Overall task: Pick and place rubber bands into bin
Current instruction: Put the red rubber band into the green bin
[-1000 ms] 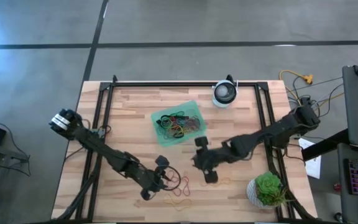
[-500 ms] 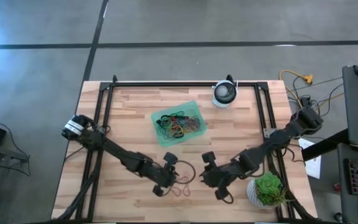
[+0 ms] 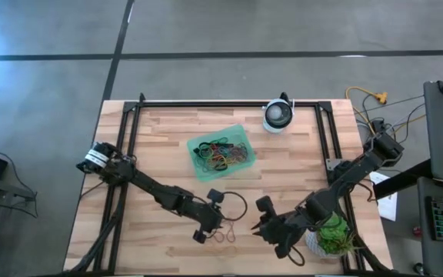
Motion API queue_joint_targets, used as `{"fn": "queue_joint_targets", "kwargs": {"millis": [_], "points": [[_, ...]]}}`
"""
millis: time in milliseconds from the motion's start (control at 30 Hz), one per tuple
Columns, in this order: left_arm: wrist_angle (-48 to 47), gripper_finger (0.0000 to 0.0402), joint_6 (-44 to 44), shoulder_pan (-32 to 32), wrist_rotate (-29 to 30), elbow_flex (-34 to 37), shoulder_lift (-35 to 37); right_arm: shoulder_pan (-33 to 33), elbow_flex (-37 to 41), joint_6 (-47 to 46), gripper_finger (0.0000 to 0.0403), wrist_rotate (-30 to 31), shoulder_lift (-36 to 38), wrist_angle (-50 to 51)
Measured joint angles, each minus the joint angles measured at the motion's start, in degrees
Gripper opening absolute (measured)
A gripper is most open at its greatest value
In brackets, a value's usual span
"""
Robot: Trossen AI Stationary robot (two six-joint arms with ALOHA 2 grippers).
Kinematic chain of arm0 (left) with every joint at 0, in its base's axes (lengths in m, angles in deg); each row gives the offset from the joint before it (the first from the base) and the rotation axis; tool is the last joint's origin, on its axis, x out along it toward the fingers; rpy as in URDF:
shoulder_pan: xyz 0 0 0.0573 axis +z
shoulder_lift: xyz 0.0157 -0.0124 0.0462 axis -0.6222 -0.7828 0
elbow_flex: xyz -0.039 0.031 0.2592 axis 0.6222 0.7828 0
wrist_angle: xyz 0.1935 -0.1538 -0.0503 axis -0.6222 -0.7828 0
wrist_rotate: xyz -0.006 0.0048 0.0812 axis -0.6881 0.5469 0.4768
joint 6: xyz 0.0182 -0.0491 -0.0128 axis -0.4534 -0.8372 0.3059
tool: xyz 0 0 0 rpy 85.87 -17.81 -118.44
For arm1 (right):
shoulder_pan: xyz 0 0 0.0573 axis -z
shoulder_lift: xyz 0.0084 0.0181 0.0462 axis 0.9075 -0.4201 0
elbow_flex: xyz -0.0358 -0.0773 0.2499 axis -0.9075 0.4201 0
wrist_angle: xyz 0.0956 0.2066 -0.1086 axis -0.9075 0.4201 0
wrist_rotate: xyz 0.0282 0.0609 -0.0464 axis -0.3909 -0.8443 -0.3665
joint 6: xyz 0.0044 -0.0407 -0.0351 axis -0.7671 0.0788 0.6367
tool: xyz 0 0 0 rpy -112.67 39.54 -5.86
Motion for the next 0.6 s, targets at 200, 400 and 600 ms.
{"fn": "queue_joint_targets", "kwargs": {"millis": [200,400,600], "points": [[1.3,0.0125,1.0,0.7,-0.5,-1.0,-1.8,-0.3,0.0,0.0,0.0063,0.0,0.0,-0.6],[1.9,0.0125,1.7,1.2,-0.6,-2.6,-4.9,-0.3,0.0,0.0,0.0065,0.0,0.0,-1.6],[1.9,0.0125,1.5,2.1,-0.5,-3.3,-6.2,-0.4,0.0,0.0,0.0062,-0.1,0.0,-1.5]]}}
